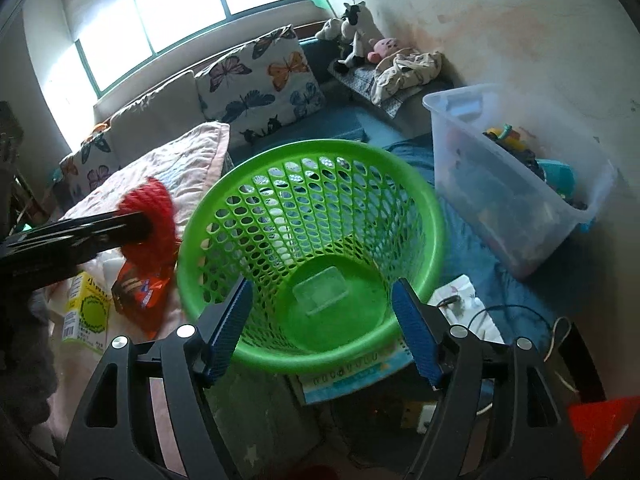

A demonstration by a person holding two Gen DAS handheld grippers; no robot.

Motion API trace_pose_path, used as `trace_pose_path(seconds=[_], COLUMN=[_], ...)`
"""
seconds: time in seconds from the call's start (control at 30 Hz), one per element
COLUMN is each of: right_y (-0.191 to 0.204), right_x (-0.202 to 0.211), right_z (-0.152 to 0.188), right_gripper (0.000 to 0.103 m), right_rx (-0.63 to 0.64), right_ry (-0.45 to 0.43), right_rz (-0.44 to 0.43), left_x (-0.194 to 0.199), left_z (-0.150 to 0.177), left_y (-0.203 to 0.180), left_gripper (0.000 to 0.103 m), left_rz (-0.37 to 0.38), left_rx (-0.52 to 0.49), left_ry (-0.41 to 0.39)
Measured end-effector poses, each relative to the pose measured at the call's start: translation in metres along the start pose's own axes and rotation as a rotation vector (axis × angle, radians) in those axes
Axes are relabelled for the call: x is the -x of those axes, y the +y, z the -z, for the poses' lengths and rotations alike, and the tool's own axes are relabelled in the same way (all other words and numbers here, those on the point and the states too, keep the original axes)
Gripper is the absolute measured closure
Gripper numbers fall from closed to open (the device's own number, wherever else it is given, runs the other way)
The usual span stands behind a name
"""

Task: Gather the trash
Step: 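Release the box into the green basket with the right gripper while the left drops the scrubber in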

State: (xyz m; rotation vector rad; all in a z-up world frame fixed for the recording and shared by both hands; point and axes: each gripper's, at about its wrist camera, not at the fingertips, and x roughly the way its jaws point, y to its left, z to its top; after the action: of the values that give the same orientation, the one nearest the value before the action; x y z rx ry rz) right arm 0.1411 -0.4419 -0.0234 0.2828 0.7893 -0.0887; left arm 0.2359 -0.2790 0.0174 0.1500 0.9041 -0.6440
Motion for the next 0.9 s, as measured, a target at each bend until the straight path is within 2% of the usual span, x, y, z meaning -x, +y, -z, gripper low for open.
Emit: trace_pose_path(seconds=[0.1, 0.2, 0.27, 0.33, 0.63, 0.8, 0.9], right_y=[-0.003, -0.006, -0.007, -0.008, 0.001, 0.018, 0.03], right_x=[0.004, 0.006, 0.007, 0.009, 0.021, 0.029, 0.034], right_z=[0.005, 0.008, 0.011, 0.013, 0.023, 0.03, 0.035], right_gripper=[0.03, 0.03, 0.03, 0.03, 0.029, 0.027, 0.026], right_rx=[-0.008, -0.022, -0.026, -0.034, -0.02, 0.006, 0.025], right_ry=[-0.005, -0.004, -0.003, -0.004, -0.013, -0.02, -0.024], right_rz=[0.002, 0.0, 0.002, 0.003, -0.018, -0.041, -0.055], left_x=[-0.008, -0.014, -0.016, -0.015, 0.026, 0.058, 0.079], left_z=[-0.001, -0.001, -0.001, 0.001, 0.016, 0.033, 0.048], left_y=[-0.004, -0.006, -0.007, -0.006, 0.006, 0.022, 0.029], left_gripper=[0.056, 0.043, 0.041, 0.032, 0.032, 0.032, 0.03], left_rz=[0.003, 0.005, 0.007, 0.018, -0.008, -0.009, -0.038], left_rx=[-0.01, -0.008, -0.009, -0.004, 0.005, 0.033, 0.022], left_ry=[0.006, 0.011, 0.007, 0.0, -0.06, -0.09, -0.117])
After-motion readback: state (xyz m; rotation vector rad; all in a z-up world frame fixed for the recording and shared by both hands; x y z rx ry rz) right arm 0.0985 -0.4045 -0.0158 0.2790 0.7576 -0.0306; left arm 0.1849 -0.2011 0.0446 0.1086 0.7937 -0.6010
